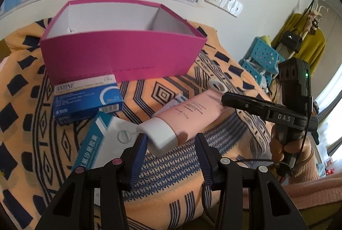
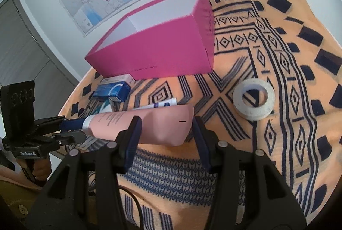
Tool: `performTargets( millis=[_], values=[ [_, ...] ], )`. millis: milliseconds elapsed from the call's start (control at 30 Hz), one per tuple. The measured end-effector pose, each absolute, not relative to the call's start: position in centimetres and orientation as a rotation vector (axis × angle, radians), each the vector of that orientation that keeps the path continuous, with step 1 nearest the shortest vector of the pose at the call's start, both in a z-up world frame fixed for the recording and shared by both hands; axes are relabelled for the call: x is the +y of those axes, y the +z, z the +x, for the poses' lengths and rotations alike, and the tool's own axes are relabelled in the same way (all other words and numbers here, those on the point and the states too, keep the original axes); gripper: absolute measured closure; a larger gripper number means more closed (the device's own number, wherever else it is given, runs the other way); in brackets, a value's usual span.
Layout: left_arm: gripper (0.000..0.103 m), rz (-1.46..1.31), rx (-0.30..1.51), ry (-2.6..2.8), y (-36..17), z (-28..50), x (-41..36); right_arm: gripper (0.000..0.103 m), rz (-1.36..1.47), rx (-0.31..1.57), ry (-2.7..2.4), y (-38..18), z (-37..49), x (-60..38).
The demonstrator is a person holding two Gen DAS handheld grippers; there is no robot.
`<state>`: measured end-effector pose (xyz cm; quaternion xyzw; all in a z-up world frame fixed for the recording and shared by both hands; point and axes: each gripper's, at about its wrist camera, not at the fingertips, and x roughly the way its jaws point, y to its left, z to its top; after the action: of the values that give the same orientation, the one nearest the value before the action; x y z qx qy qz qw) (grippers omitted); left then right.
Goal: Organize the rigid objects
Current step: 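Lift the pink tube with the right gripper and carry it over the box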
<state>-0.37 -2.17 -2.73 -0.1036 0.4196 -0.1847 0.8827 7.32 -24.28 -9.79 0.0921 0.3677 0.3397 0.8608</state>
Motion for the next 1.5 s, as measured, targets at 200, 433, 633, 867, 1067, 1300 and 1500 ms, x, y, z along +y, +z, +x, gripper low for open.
performTargets(
  millis=[200,433,633,867,1067,1300,1500],
  values=[
    [0.057,-0.211,0.843,-0.365,-1.8,-0.3,-1.7,0.051,0.185,0.735,0.721,-8.7,7.4,-23.6],
    [0.057,-0.197,0.798,-0.343,-0.5,-0.2,-1.0,0.051,0.173,0.699,0.732,-7.4,7.7,-23.0],
    [0.057,-0.175,0.767,-0.328,0.5,0.0,-0.6,0.051,0.164,0.680,0.740,-6.6,8.1,-22.3],
    [0.052,-0.159,0.720,-0.310,1.9,0.4,0.5,0.051,0.167,0.656,0.762,-5.3,8.9,-21.5],
    [0.052,-0.159,0.690,-0.284,2.9,1.0,1.5,0.051,0.153,0.619,0.780,-3.7,9.5,-20.5],
    [0.052,-0.146,0.651,-0.250,4.5,2.7,2.9,0.051,0.134,0.574,0.799,-1.8,10.7,-19.1],
    [0.052,-0.126,0.630,-0.220,5.4,4.7,3.8,0.051,0.128,0.555,0.801,-1.0,12.5,-17.9]
  ],
)
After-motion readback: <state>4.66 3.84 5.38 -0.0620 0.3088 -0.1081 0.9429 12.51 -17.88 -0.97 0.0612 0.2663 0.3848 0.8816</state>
